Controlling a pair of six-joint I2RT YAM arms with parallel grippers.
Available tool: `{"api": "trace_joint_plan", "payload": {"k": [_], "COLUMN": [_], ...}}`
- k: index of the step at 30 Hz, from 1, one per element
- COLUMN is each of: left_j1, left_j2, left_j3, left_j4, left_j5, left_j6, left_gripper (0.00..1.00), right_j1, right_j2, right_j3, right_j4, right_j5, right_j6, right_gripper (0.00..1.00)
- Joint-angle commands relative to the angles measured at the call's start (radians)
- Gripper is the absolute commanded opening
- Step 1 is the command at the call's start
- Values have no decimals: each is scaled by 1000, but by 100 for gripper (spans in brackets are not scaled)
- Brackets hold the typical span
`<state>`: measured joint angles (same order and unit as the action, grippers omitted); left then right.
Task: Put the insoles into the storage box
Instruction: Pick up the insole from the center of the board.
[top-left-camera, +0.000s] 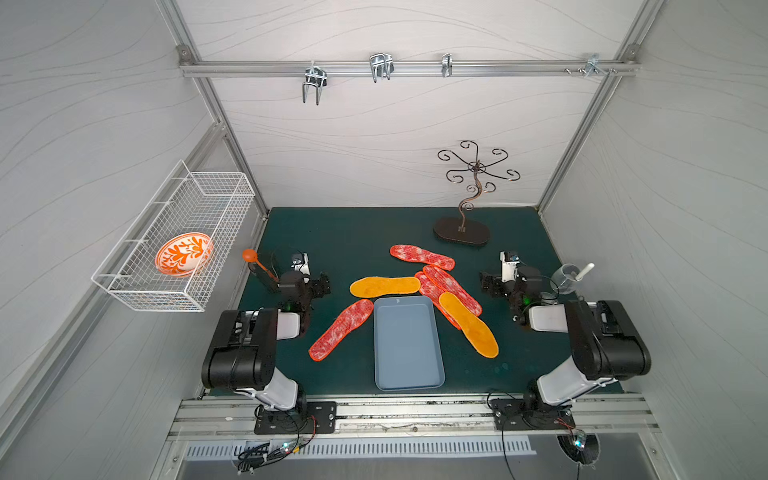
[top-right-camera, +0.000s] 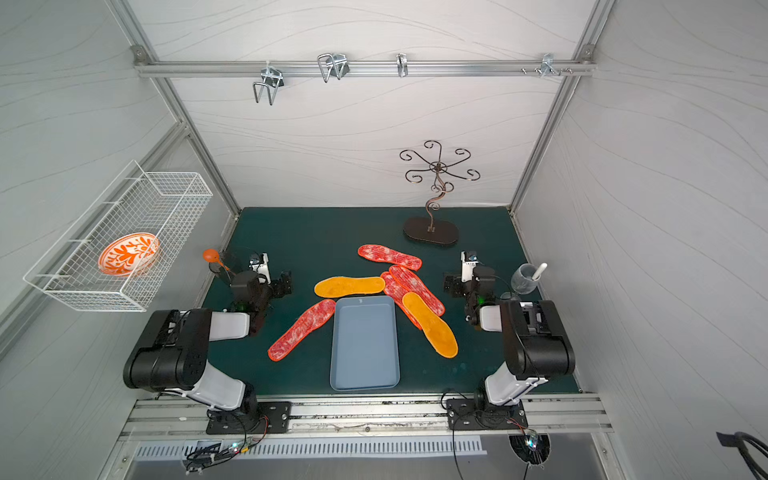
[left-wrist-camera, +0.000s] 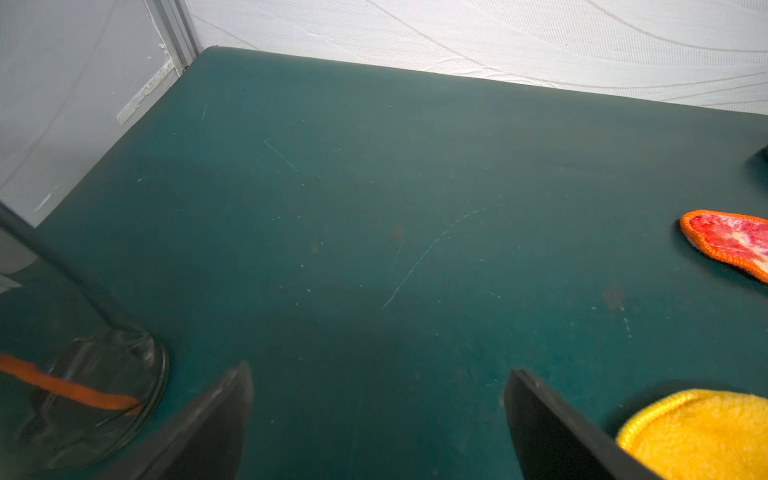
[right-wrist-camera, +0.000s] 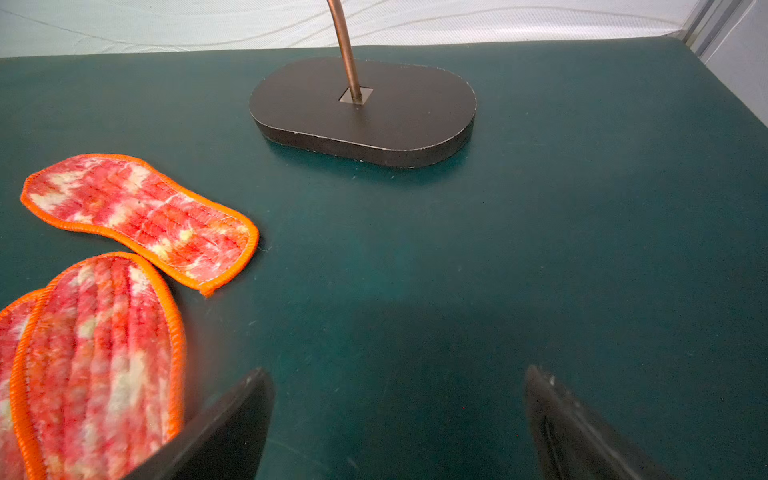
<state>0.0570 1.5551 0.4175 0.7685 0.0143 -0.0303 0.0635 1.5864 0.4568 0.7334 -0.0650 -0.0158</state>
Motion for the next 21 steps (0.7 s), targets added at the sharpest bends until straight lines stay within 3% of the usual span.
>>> {"api": "trace_joint_plan", "payload": {"k": [1,21], "left_j1": [-4,-5], "left_j2": [-3,-11], "left_j3": [11,-14], "left_j4": [54,95], "left_j5": [-6,29], "left_j6": [2,19], "left_gripper": [100,100], "right_j1": [2,-14], "right_j2": [-14,-31], "right_j3": [3,4], "right_j4": [24,24], "right_j5": [-9,-24], "right_j6": [0,24], "right_gripper": [99,99]}}
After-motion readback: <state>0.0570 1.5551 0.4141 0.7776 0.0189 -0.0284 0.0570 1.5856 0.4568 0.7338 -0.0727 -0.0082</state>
